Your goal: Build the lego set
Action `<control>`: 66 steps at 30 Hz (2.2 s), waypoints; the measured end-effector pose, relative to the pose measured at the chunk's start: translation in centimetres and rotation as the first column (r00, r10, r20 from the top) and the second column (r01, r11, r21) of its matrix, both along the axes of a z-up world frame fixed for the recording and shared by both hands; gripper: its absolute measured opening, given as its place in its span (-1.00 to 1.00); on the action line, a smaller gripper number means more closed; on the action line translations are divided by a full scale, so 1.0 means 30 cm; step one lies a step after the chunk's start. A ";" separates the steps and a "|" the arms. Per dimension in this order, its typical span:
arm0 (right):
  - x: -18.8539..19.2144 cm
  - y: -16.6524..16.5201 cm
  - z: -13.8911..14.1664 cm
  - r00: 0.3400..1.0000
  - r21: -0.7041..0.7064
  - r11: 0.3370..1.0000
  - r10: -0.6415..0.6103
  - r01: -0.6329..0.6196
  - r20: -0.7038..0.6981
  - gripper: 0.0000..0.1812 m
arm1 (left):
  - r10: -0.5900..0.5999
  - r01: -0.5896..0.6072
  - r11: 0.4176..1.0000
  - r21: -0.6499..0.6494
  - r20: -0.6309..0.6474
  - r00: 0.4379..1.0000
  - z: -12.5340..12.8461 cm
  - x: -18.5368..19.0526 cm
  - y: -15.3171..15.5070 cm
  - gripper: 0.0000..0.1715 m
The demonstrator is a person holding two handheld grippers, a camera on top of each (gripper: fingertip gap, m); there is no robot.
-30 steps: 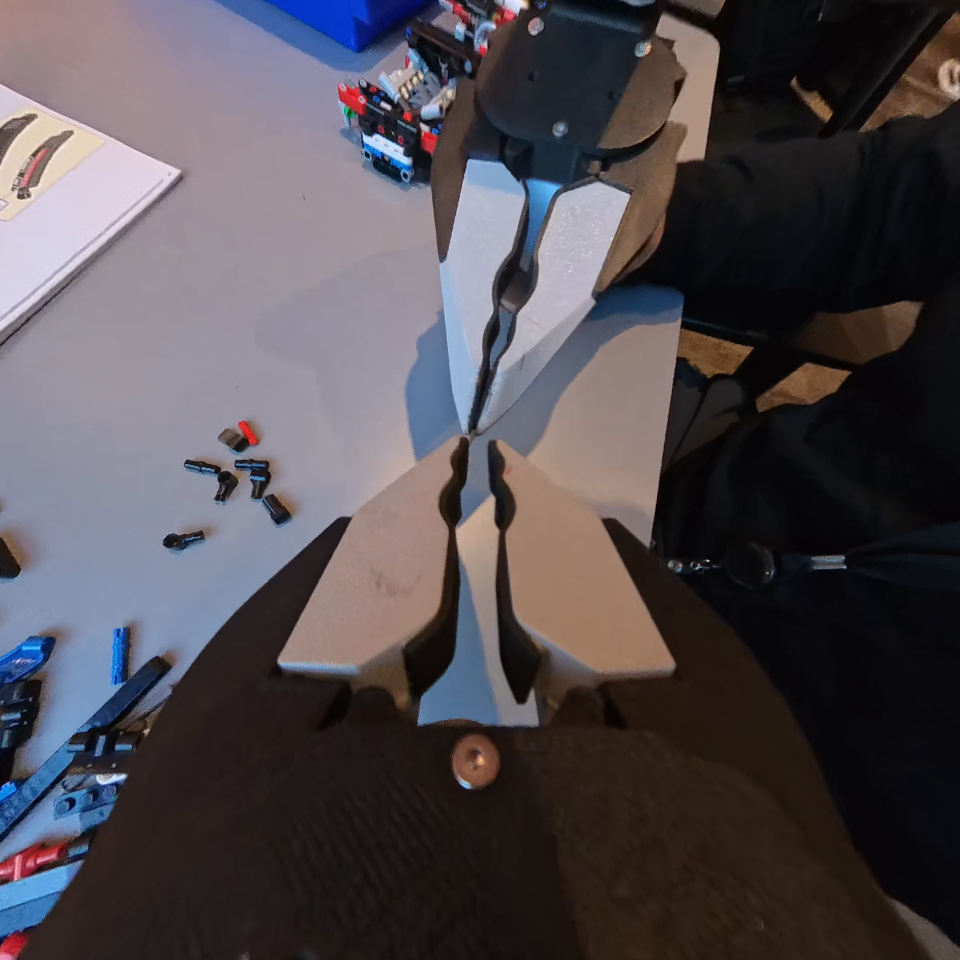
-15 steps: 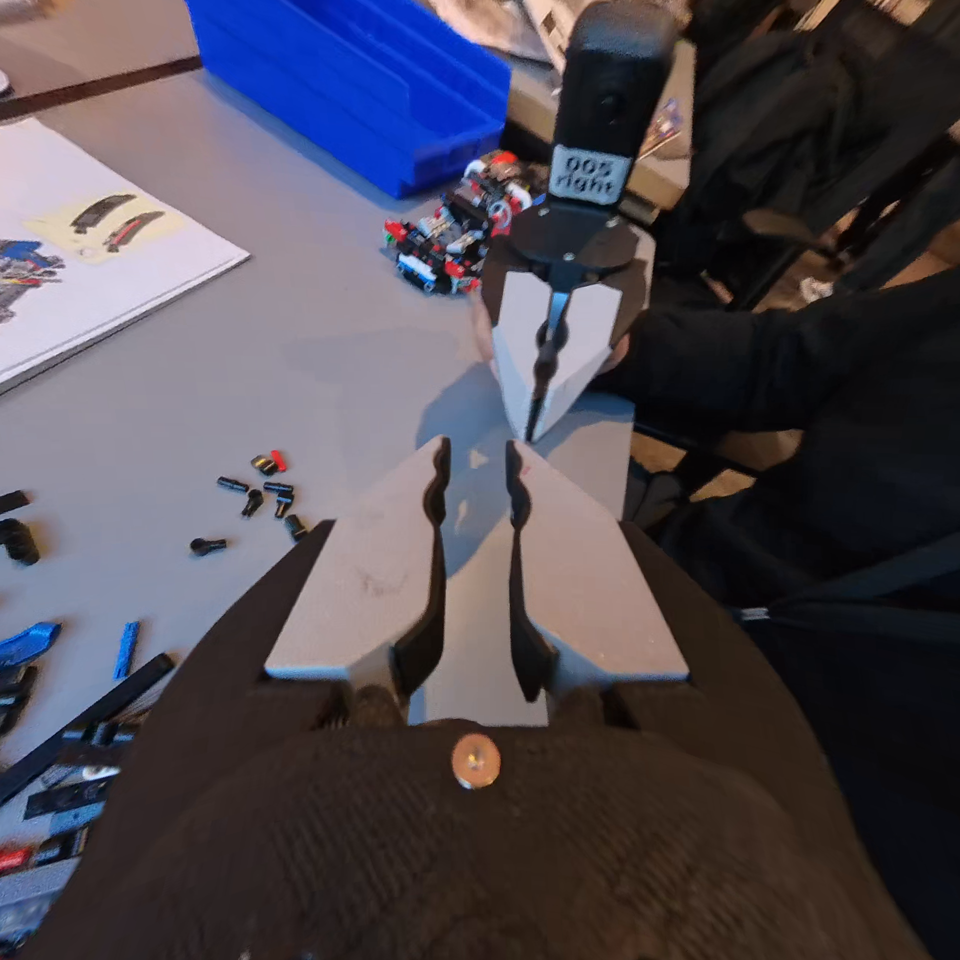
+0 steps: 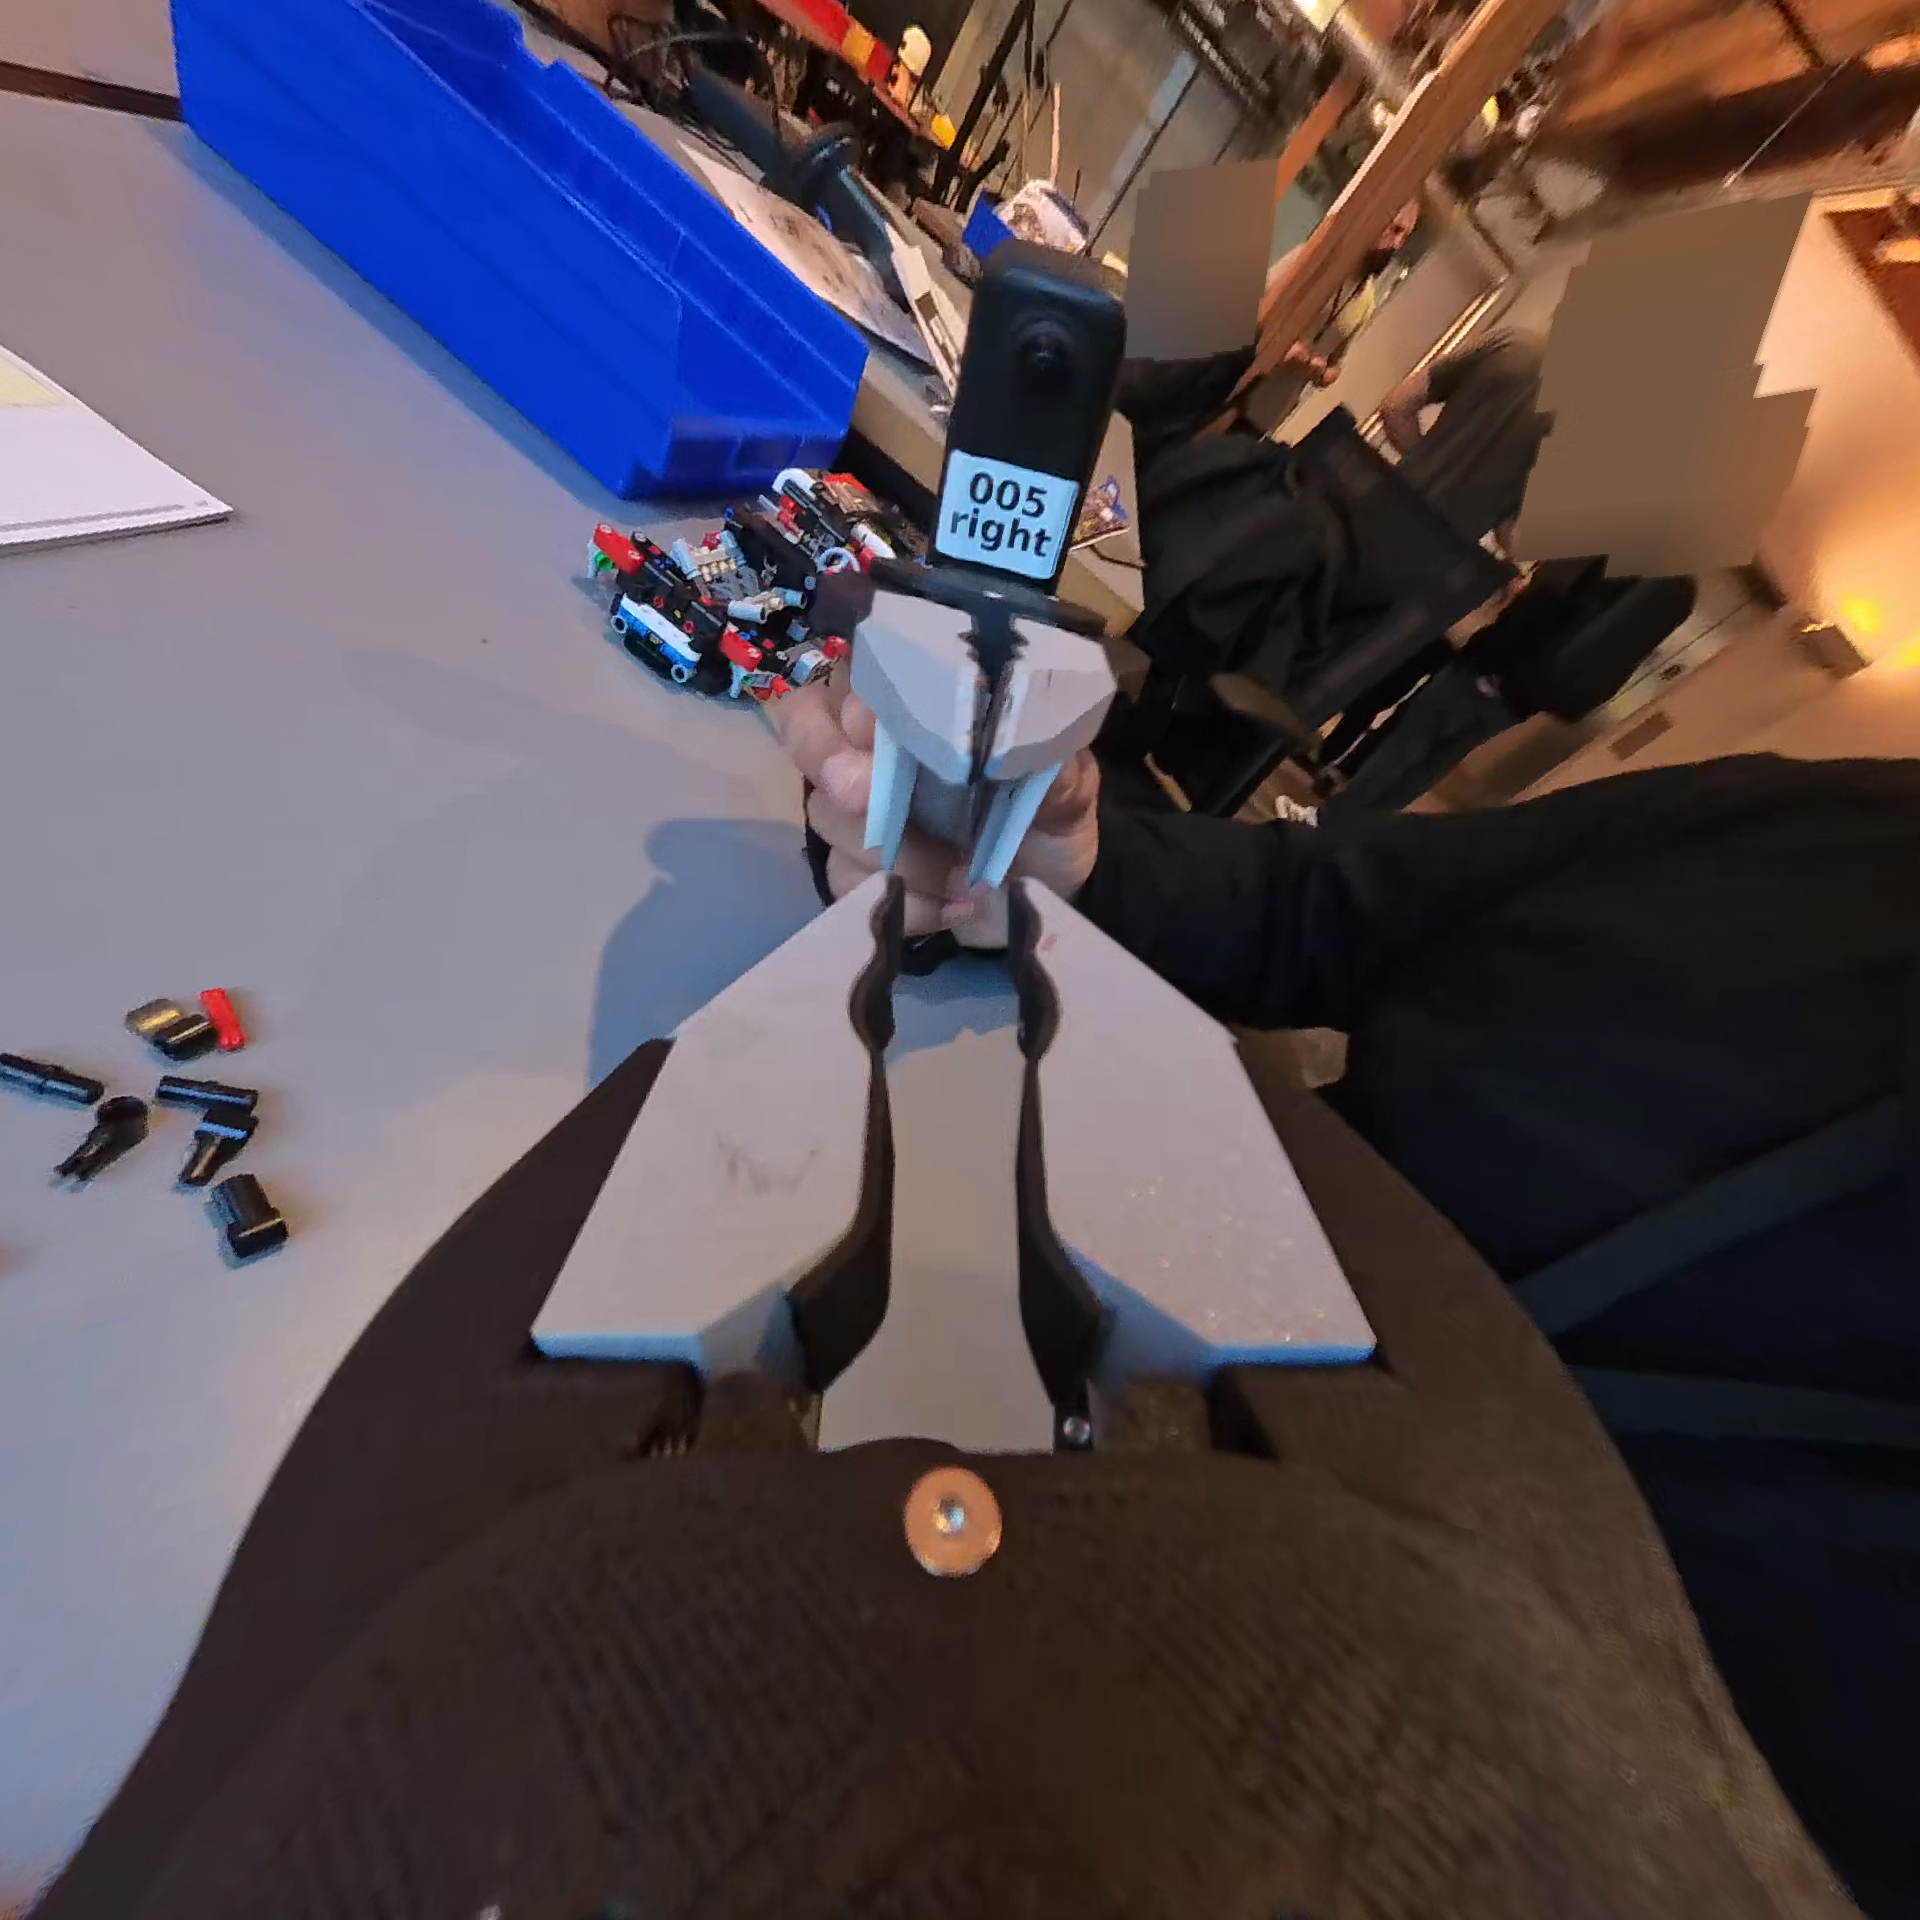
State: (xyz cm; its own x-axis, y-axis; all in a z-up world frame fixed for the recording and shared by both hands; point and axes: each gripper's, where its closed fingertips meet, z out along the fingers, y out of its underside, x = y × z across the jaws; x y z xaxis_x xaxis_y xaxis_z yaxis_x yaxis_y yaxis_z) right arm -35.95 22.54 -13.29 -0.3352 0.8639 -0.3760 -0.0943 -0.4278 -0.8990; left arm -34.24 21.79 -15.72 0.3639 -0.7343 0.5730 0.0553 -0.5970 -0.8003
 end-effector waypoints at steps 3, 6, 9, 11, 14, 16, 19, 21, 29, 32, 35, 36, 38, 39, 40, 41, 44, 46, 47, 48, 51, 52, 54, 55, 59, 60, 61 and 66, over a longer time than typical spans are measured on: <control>-0.001 0.000 0.005 1.000 -0.025 1.000 0.010 -0.010 -0.012 -1.00 | -0.007 0.007 1.000 -0.006 0.036 0.999 0.004 0.014 -0.002 -0.81; -0.003 0.001 0.009 1.000 -0.014 1.000 -0.010 0.009 -0.018 -1.00 | 0.002 -0.001 1.000 -0.019 0.057 0.998 0.001 0.017 0.003 -0.84; -0.006 -0.002 0.009 1.000 -0.006 1.000 -0.017 0.017 -0.019 -1.00 | 0.011 -0.009 1.000 -0.025 0.115 0.993 0.021 0.012 0.007 -0.93; -0.009 -0.003 0.011 1.000 -0.005 1.000 -0.023 0.023 -0.021 -1.00 | 0.010 -0.006 0.999 -0.035 0.129 0.992 0.023 0.011 0.008 -0.96; -0.011 -0.003 0.012 0.999 -0.006 1.000 -0.030 0.029 -0.023 -1.00 | -0.011 0.021 0.998 -0.059 0.155 0.988 0.025 0.019 0.000 -0.99; -0.011 0.000 0.012 0.999 -0.011 0.999 -0.033 0.033 -0.024 -1.00 | -0.005 0.014 0.998 -0.059 0.152 0.988 0.023 0.018 0.003 -0.99; -0.011 0.000 0.013 0.999 -0.013 0.999 -0.035 0.034 -0.027 -1.00 | 0.001 0.008 0.998 -0.054 0.151 0.989 0.027 0.015 0.007 -1.00; -0.011 0.000 0.013 0.999 -0.017 0.999 -0.034 0.033 -0.028 -1.00 | 0.009 -0.002 0.999 -0.049 0.151 0.989 0.031 0.011 0.009 -1.00; -0.013 -0.001 -0.001 0.999 -0.009 0.999 -0.035 0.035 0.005 -1.00 | -0.008 0.010 0.999 -0.032 0.069 0.998 0.020 -0.006 0.000 -1.00; -0.012 -0.007 -0.018 0.999 -0.005 1.000 -0.006 0.006 0.039 -1.00 | -0.006 0.006 1.000 -0.012 -0.019 1.000 0.006 -0.025 0.000 -1.00; -0.016 -0.025 -0.034 0.997 0.029 0.999 0.019 -0.021 0.078 -0.92 | -0.030 0.028 0.999 -0.018 -0.100 0.995 -0.016 -0.034 -0.013 -1.00; -0.016 -0.033 -0.036 0.996 0.032 0.999 0.030 -0.033 0.088 -0.91 | -0.042 0.040 0.999 -0.025 -0.117 0.992 -0.022 -0.035 -0.019 -1.00; -0.015 -0.036 -0.033 0.995 0.030 0.999 0.036 -0.039 0.091 -0.88 | -0.069 0.062 0.997 -0.047 -0.146 0.987 -0.039 -0.035 -0.031 -1.00; -0.010 -0.023 -0.023 0.997 0.024 0.999 0.020 -0.022 0.080 -0.83 | -0.084 0.075 0.995 -0.058 -0.168 0.982 -0.052 -0.035 -0.039 -1.00; -0.001 -0.008 -0.012 0.998 0.020 1.000 0.005 -0.006 0.066 -0.84 | -0.094 0.084 0.994 -0.064 -0.186 0.978 -0.062 -0.035 -0.045 -1.00; 0.009 0.006 -0.007 0.998 0.019 1.000 -0.003 0.002 0.062 -0.85 | -0.098 0.087 0.994 -0.063 -0.202 0.974 -0.068 -0.036 -0.047 -1.00; 0.027 0.020 -0.016 0.995 0.054 0.998 0.002 -0.008 0.104 -0.84 | -0.092 0.083 0.996 -0.045 -0.293 0.952 -0.087 -0.051 -0.050 -1.00; 0.020 0.005 -0.056 0.979 0.144 0.989 -0.007 -0.023 0.204 -0.84 | -0.087 0.082 0.996 -0.028 -0.367 0.926 -0.101 -0.067 -0.055 -1.00; 0.013 -0.005 -0.085 0.963 0.197 0.980 -0.015 -0.040 0.270 -0.84 | -0.084 0.083 0.996 -0.021 -0.424 0.902 -0.116 -0.078 -0.058 -1.00; 0.008 -0.020 -0.114 0.943 0.247 0.966 -0.018 -0.069 0.333 -0.83 | -0.073 0.080 0.997 -0.008 -0.499 0.863 -0.137 -0.096 -0.059 -1.00; 0.001 -0.057 -0.169 0.895 0.372 0.918 -0.047 -0.137 0.445 -0.81 | -0.093 0.121 0.993 -0.007 -0.686 0.722 -0.195 -0.139 -0.093 -1.00; -0.002 -0.069 -0.179 0.884 0.398 0.905 -0.054 -0.153 0.464 -0.82 | -0.095 0.131 0.991 -0.006 -0.719 0.689 -0.206 -0.147 -0.102 -1.00; -0.012 -0.094 -0.195 0.869 0.436 0.882 -0.065 -0.181 0.491 -0.82 | -0.093 0.137 0.991 -0.006 -0.761 0.642 -0.223 -0.156 -0.111 -1.00; -0.019 -0.111 -0.205 0.861 0.452 0.870 -0.065 -0.199 0.504 -0.82 | -0.103 0.147 0.989 -0.012 -0.766 0.634 -0.230 -0.153 -0.118 -1.00; -0.053 -0.132 -0.251 0.839 0.552 0.806 -0.138 -0.214 0.526 -0.86 | -0.147 0.177 0.983 -0.049 -0.790 0.595 -0.268 -0.150 -0.142 -1.00; -0.061 -0.135 -0.265 0.832 0.561 0.797 -0.145 -0.223 0.536 -0.86 | -0.155 0.186 0.981 -0.054 -0.796 0.585 -0.275 -0.148 -0.148 -1.00; -0.067 -0.145 -0.277 0.826 0.557 0.795 -0.135 -0.239 0.547 -0.86 | -0.160 0.192 0.980 -0.056 -0.800 0.579 -0.279 -0.146 -0.152 -1.00; -0.079 -0.172 -0.299 0.821 0.549 0.791 -0.108 -0.271 0.561 -0.90 | -0.144 0.188 0.981 -0.047 -0.826 0.545 -0.291 -0.160 -0.152 -1.00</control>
